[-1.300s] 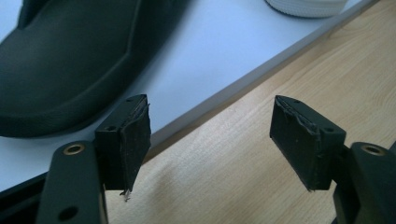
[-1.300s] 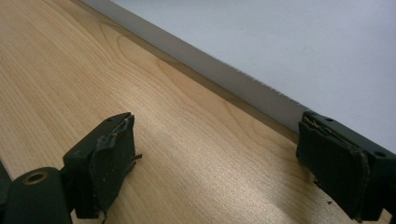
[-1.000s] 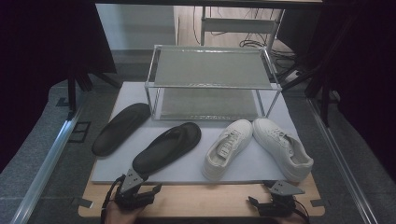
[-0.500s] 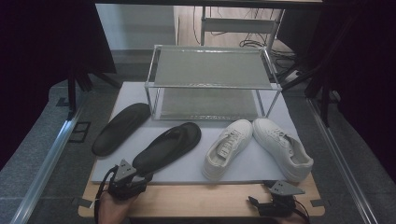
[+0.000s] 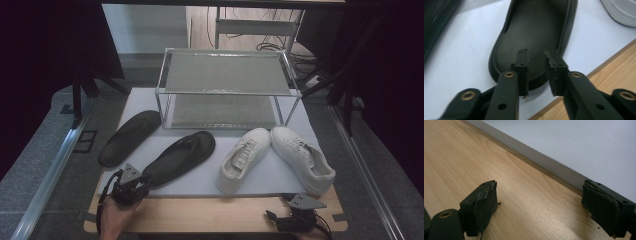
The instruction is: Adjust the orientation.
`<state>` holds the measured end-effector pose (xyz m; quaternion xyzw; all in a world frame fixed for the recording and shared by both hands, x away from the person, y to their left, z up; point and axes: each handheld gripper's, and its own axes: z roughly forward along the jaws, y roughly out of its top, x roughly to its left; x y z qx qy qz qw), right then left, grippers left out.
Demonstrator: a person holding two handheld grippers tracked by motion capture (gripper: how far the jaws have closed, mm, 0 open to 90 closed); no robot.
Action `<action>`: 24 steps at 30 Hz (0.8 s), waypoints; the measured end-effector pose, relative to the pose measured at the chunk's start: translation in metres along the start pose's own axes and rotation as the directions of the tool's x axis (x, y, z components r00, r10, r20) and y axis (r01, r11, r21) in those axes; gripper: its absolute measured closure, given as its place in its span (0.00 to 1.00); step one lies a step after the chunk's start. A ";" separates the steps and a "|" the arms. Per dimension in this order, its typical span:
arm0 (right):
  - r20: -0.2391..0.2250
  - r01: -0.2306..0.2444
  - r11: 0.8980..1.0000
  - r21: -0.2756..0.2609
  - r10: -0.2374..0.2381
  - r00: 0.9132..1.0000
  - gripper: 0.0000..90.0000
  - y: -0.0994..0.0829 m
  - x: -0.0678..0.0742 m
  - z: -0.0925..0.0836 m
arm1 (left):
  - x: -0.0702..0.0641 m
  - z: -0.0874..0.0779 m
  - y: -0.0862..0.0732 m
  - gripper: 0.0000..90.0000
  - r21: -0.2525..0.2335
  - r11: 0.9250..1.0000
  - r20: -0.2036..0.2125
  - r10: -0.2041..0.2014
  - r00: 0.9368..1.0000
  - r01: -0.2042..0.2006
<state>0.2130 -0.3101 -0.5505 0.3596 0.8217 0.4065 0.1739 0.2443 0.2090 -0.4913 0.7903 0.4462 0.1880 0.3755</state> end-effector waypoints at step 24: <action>0.001 -0.001 1.000 0.000 0.001 1.000 0.15 0.000 0.000 0.000 | 0.065 0.000 0.005 1.00 0.013 0.996 -0.087 -0.086 0.993 0.087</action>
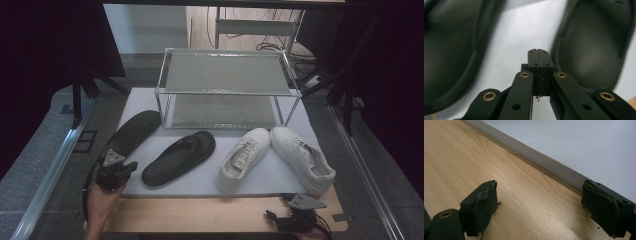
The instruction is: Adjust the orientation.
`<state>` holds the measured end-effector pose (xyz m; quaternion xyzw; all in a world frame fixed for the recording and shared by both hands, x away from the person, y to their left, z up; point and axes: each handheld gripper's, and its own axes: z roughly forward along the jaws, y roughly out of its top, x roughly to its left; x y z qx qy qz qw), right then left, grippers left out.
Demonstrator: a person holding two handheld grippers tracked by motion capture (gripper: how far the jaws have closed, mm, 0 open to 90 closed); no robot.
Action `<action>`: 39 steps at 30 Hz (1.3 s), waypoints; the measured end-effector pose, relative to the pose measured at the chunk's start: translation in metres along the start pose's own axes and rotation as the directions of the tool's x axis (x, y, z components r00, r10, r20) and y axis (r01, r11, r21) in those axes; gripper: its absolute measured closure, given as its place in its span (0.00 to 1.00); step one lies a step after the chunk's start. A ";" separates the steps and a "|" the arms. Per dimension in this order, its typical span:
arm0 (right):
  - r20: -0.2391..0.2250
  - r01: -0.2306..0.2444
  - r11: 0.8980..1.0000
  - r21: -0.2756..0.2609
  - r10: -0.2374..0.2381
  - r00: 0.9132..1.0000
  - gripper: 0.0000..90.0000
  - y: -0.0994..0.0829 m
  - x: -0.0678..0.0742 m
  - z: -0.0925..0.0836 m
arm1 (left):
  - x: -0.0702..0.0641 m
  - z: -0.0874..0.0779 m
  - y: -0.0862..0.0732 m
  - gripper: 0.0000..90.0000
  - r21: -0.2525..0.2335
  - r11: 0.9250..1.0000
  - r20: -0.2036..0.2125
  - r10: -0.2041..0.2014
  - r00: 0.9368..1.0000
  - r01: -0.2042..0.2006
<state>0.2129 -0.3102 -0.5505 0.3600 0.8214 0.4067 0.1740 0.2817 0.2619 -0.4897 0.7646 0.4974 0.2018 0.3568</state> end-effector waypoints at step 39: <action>0.001 0.001 1.000 -0.003 -0.001 1.000 0.15 0.000 0.000 0.000 | 0.065 0.038 0.029 1.00 0.034 0.985 -0.119 -0.162 0.980 0.167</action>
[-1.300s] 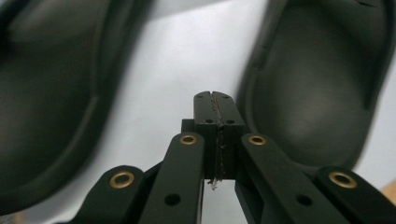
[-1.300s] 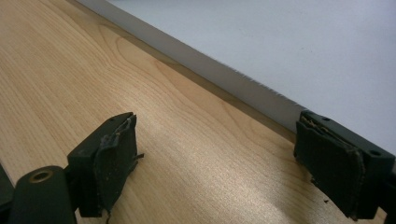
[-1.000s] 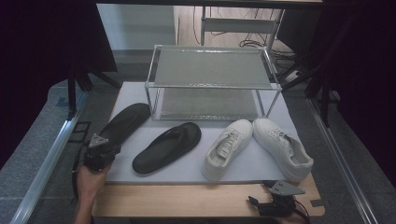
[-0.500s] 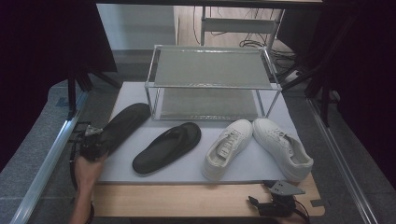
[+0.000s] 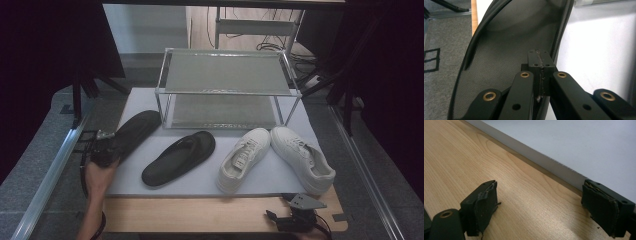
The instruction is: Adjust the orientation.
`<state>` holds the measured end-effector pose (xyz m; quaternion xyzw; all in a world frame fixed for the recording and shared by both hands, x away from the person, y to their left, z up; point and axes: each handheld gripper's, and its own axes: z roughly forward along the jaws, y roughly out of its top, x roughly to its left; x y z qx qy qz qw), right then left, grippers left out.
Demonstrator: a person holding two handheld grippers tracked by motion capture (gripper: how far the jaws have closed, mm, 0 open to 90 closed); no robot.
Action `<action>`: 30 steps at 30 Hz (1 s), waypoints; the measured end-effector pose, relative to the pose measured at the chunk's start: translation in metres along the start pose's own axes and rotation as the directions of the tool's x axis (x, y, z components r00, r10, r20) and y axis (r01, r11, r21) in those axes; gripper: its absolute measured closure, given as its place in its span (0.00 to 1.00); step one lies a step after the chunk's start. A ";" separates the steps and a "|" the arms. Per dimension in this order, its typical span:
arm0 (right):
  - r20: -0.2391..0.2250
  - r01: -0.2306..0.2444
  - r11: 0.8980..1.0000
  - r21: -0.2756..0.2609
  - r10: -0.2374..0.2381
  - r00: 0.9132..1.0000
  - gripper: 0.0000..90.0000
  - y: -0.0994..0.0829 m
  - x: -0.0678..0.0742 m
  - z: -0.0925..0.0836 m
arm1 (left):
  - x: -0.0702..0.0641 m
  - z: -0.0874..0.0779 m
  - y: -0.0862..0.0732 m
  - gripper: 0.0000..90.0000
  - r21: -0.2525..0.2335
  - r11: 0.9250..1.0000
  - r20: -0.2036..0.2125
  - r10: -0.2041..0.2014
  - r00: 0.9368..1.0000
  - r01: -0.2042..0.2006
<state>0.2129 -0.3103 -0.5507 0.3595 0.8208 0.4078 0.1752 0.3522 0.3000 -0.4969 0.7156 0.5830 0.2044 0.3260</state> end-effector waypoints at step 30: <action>0.000 0.001 1.000 0.000 -0.001 1.000 0.15 0.000 0.000 0.000 | -0.048 0.005 0.006 1.00 0.026 0.997 0.022 0.073 0.997 -0.073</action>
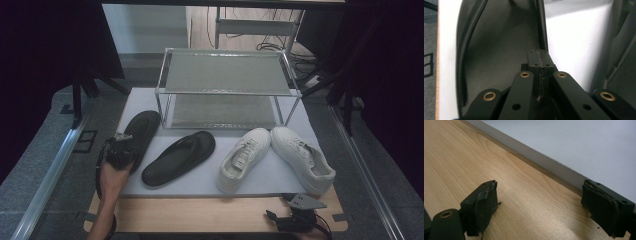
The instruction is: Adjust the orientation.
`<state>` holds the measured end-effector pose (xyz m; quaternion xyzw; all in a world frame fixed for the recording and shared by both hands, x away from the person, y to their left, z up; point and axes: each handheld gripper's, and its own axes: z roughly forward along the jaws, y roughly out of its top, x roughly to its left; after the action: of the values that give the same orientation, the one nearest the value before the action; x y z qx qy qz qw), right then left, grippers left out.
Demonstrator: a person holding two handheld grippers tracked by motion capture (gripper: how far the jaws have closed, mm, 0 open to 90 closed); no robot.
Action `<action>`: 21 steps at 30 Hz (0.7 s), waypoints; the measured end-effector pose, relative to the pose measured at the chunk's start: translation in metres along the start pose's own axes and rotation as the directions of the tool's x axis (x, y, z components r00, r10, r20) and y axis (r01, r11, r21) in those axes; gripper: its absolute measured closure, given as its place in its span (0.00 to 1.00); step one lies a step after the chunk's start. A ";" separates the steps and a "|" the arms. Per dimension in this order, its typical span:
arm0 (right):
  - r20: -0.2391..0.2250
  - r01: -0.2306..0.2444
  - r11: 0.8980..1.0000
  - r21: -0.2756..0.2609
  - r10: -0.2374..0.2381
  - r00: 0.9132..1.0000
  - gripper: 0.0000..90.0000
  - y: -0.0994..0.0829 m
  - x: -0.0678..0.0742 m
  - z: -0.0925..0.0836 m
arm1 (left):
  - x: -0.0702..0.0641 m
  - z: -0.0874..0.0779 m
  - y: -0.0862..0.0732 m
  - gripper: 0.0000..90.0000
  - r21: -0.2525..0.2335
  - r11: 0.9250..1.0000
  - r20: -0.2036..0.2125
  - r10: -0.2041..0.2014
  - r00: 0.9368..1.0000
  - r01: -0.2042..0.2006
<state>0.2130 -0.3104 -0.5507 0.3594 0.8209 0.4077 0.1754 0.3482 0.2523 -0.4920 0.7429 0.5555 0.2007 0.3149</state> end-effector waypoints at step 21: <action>0.000 0.000 1.000 0.000 0.000 1.000 0.15 0.000 0.000 0.000 | -0.007 -0.008 0.013 0.83 -0.067 0.998 0.054 0.009 0.998 -0.005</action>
<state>0.2129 -0.3104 -0.5507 0.3594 0.8208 0.4078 0.1754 0.3504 0.2455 -0.4770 0.7391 0.5372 0.1998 0.3539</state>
